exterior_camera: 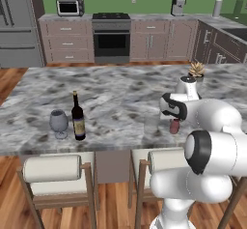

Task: There is a wine glass and glass cup on the dining counter. Place the wine bottle next to the wine glass and the juice bottle next to the glass cup.

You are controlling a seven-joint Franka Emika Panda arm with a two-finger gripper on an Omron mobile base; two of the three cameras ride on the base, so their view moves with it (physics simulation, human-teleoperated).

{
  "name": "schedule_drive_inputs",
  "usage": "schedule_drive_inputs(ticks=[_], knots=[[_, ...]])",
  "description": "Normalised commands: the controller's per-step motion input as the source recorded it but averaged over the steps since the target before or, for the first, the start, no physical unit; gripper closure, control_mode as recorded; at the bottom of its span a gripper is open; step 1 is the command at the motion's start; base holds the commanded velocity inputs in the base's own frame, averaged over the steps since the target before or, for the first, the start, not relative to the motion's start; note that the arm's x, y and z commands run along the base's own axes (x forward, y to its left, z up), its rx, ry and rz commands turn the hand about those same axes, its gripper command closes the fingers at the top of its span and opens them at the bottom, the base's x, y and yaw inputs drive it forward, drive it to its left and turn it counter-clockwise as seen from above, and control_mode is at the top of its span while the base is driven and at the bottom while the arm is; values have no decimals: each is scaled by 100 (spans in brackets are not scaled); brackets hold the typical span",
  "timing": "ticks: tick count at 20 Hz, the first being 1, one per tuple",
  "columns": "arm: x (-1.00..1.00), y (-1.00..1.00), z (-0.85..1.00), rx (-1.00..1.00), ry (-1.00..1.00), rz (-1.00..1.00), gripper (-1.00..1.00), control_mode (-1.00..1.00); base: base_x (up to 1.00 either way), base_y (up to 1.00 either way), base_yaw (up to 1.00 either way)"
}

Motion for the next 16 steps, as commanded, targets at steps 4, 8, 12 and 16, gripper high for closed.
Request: schedule_drive_inputs(ticks=[4, 8, 12, 16], knots=[[11, 0, -6, 0, -5, 0, 100, -100, 0, 0, 0], [9, 0, -1, 0, -7, 0, 100, -100, 0, 0, 0], [4, 0, -2, 0, -8, 0, 100, -100, 0, 0, 0], [0, 0, -9, 0, -2, 0, 100, -100, 0, 0, 0]])
